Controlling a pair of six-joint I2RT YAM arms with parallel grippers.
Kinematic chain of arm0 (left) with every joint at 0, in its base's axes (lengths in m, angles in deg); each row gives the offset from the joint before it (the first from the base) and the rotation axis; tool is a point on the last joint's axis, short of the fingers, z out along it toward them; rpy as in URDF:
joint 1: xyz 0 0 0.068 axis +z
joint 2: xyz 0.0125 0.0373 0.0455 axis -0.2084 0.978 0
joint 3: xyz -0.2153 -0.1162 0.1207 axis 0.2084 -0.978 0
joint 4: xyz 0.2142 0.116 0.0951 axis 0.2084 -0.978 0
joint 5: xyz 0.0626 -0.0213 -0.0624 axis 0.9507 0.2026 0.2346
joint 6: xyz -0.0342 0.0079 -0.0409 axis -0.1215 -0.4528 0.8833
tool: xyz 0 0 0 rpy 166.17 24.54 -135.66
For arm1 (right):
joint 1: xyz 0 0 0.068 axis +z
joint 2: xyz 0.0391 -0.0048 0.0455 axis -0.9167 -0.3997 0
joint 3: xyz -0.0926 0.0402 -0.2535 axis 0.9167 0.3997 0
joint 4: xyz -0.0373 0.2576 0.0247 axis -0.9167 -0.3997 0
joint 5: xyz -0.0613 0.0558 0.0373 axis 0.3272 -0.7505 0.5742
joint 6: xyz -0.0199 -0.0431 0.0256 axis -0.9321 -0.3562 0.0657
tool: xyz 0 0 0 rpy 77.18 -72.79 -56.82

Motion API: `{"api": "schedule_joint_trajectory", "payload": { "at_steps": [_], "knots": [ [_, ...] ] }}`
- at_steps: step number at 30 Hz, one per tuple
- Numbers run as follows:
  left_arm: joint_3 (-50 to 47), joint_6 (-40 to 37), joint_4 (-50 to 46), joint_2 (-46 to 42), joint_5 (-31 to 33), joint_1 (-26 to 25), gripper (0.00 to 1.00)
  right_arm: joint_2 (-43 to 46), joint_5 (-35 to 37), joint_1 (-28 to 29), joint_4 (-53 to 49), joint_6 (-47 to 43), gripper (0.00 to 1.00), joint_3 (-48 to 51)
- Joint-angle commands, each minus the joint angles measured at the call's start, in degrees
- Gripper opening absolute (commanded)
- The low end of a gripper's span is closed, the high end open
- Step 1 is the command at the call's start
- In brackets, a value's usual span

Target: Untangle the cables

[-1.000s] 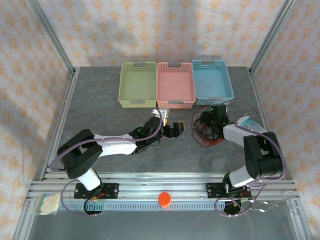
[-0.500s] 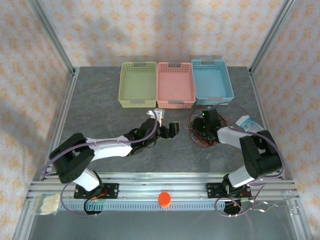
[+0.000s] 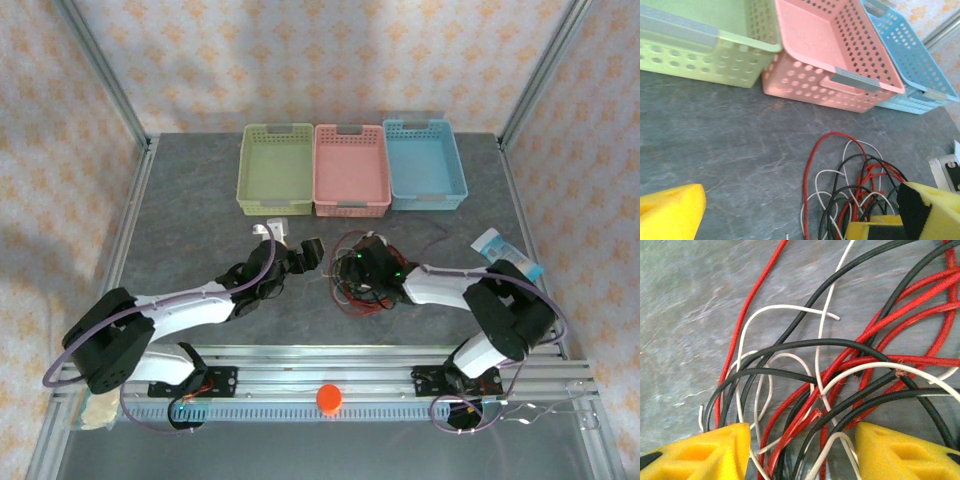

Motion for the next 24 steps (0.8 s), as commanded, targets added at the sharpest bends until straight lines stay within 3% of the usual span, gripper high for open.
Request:
{"api": "schedule_joint_trajectory", "payload": {
  "at_steps": [1,5,12,14,19,24],
  "knots": [
    [-1.97,1.15,-2.46,-2.11,1.88,1.29,0.99,-2.69,-2.02,3.51,3.51,3.52,0.56,-3.35],
    [-1.82,-0.27,-4.1,-1.78,0.88,1.86,0.99,-0.7,-0.78,4.95,4.33,1.44,0.56,-3.8],
    [1.93,-3.58,-6.28,3.43,-5.56,1.81,0.9,11.94,13.14,4.13,-4.21,-2.59,0.56,0.16],
    [3.32,-4.8,-7.26,5.44,-7.34,1.79,0.88,13.84,13.93,1.92,-8.37,-3.82,0.56,0.47],
    [7.45,-8.02,-9.4,10.48,-11.54,1.49,0.85,15.09,6.73,-7.59,-18.5,-11.57,0.52,-0.73],
    [11.65,-9.93,-13.18,15.12,-11.77,0.59,0.84,13.88,-1.79,-14.28,-24.3,-15.3,0.47,-1.66]
  ]
}}
